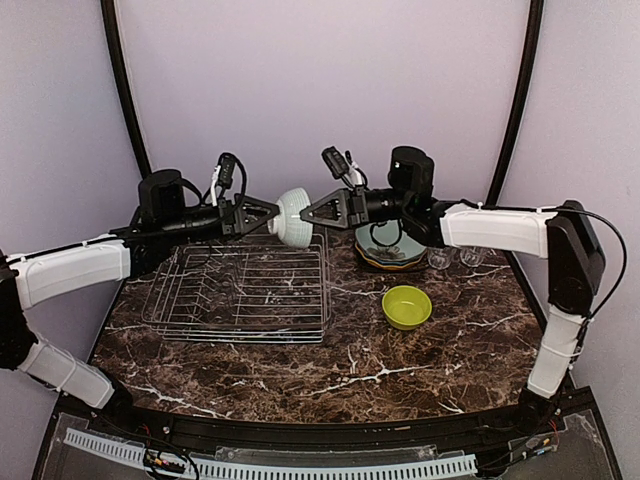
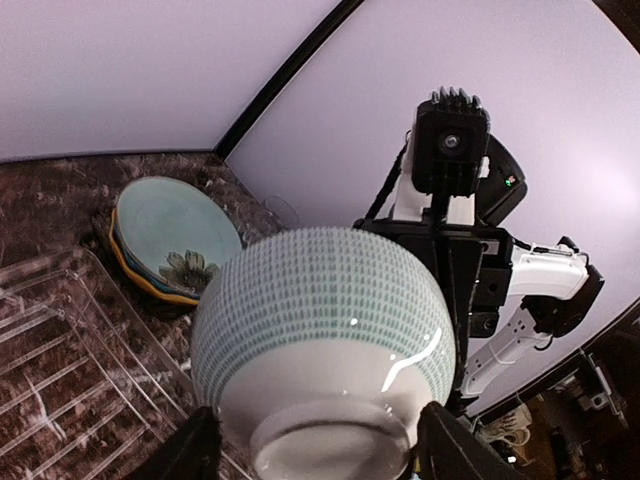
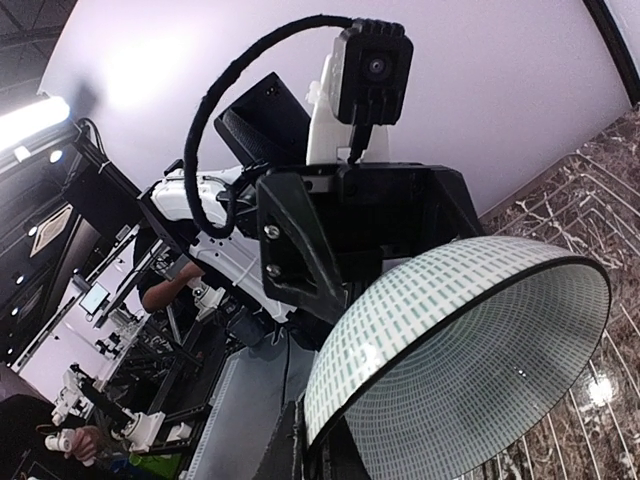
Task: Unload the mixed dishes from the dish rack
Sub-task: Pass from the left arm to the right, then place the bowl in the bowl.
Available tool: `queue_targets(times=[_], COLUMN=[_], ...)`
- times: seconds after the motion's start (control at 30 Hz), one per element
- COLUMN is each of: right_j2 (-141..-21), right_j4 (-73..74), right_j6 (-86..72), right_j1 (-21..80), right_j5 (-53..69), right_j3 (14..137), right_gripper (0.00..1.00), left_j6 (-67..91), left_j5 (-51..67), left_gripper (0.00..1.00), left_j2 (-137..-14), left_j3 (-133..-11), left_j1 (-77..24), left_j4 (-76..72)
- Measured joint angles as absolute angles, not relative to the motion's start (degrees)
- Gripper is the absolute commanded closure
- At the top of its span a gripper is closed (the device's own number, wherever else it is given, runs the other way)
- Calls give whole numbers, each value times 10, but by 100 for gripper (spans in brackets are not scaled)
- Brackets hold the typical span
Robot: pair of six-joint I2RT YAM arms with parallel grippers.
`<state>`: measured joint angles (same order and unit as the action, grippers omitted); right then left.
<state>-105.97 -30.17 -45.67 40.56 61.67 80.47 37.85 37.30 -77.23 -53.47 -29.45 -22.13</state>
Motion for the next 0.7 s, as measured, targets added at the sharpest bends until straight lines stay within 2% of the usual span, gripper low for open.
queue_targets(times=[0.03, 0.13, 0.47, 0.7], right_j2=[-1053, -1026, -873, -813], right_j4=[-289, -244, 35, 272], right_j6=[-451, -427, -244, -101], right_j1=[403, 398, 350, 349], right_j5=[619, 619, 554, 425], right_j3=[799, 781, 755, 761], right_gripper=[100, 100, 100, 100], left_j6=[374, 367, 335, 325], left_j5=[370, 361, 323, 294], left_gripper=[10, 2, 1, 1], left_j2=[-771, -765, -738, -738], left_j3=[-535, -535, -535, -535], left_j1=[-295, -295, -295, -289], left_j4=[-221, -211, -157, -124])
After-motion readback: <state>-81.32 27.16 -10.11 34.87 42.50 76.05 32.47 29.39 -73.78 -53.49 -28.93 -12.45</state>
